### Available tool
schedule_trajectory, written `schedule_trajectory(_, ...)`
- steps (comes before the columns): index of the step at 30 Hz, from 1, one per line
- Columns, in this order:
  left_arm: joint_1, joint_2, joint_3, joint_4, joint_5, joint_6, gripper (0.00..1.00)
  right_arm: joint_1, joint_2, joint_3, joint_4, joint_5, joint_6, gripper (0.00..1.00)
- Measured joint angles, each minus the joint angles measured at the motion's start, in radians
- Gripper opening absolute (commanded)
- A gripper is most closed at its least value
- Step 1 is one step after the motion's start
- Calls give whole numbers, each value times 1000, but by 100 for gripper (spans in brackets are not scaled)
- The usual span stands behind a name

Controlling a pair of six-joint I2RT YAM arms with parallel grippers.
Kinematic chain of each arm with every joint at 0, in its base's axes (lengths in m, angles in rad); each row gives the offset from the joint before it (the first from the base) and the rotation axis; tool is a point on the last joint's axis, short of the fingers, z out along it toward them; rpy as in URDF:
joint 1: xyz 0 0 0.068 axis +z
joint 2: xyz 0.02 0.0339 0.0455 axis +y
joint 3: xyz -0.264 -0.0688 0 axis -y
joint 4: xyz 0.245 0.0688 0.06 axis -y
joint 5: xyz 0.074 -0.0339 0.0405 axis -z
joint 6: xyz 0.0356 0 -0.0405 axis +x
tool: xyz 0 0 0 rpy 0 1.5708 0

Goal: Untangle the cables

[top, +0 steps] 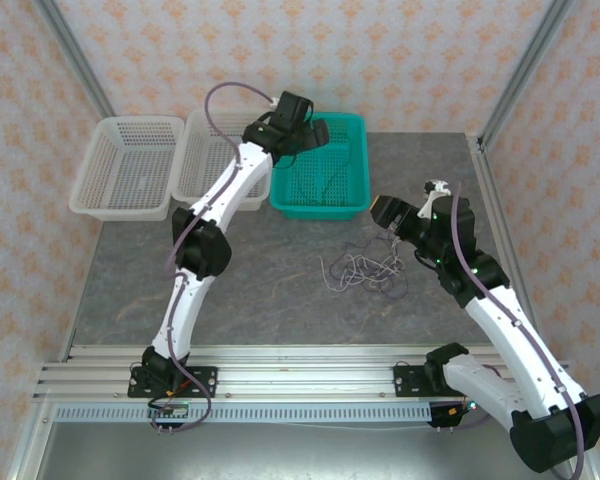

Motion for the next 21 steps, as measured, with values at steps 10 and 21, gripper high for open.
schedule_trajectory(10,26,-292,-25,-82,-81,94,98,0,159,26,-37,6,66,89)
schedule_trajectory(21,-93,-538,-539,5,127,122,95,-63,437,167,-278,49,162,90)
